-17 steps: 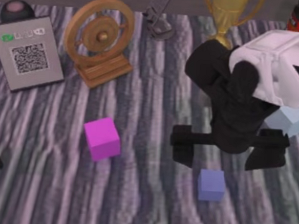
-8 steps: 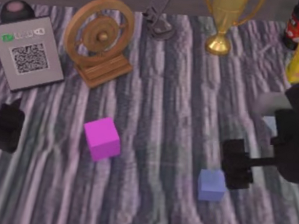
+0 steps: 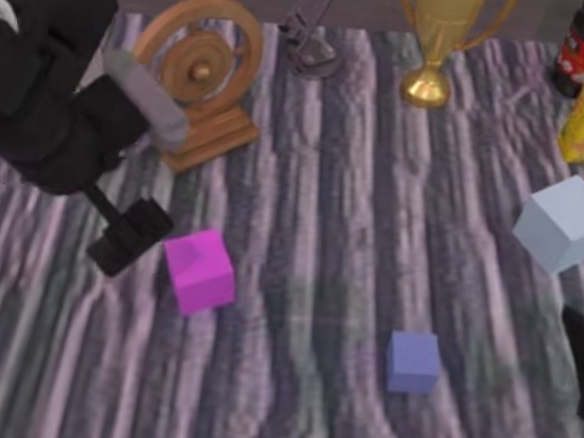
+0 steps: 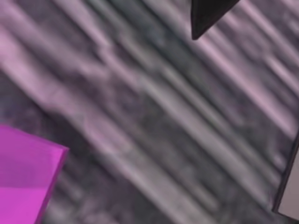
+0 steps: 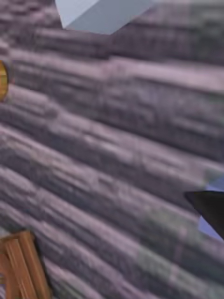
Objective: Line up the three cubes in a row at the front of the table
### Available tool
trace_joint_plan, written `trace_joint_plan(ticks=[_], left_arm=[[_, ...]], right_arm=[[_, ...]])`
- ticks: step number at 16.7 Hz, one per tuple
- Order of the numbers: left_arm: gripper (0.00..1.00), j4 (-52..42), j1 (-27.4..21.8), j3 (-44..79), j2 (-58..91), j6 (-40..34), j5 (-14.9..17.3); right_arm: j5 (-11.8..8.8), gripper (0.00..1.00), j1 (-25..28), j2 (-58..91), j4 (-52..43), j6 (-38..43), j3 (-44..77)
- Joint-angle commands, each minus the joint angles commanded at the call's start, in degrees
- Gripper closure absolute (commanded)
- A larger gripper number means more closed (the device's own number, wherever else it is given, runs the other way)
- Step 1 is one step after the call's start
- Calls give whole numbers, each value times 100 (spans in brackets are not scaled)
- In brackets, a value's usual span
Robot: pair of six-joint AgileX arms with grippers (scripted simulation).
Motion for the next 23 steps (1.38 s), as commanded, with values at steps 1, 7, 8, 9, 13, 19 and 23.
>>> trace_joint_plan(ticks=[1,7,8,9,13,19,23], left_arm=[[0,-269,-119,376,475,164,2],[0,-1369,-637,2097,2566,879,17],[0,-1460,-684,2258,2742,943,18],[0,-1522,-716,2372,2858,988,19],[0,-1561,-736,2446,2924,1017,20],[0,-1133,-724,2164,3087,1028,21],[0,-126,-724,1630,3486,1031,24]], right_arm=[[4,0,-266,-397,258,-169,-298],[60,0,-1678,-2141,1441,-896,-1405],[67,0,-1824,-2288,1551,-956,-1482],[71,0,-1928,-2381,1627,-996,-1534],[73,0,-1992,-2432,1673,-1018,-1567],[73,0,-1992,-2432,1673,-1018,-1567],[73,0,-1992,-2432,1673,-1018,-1567]])
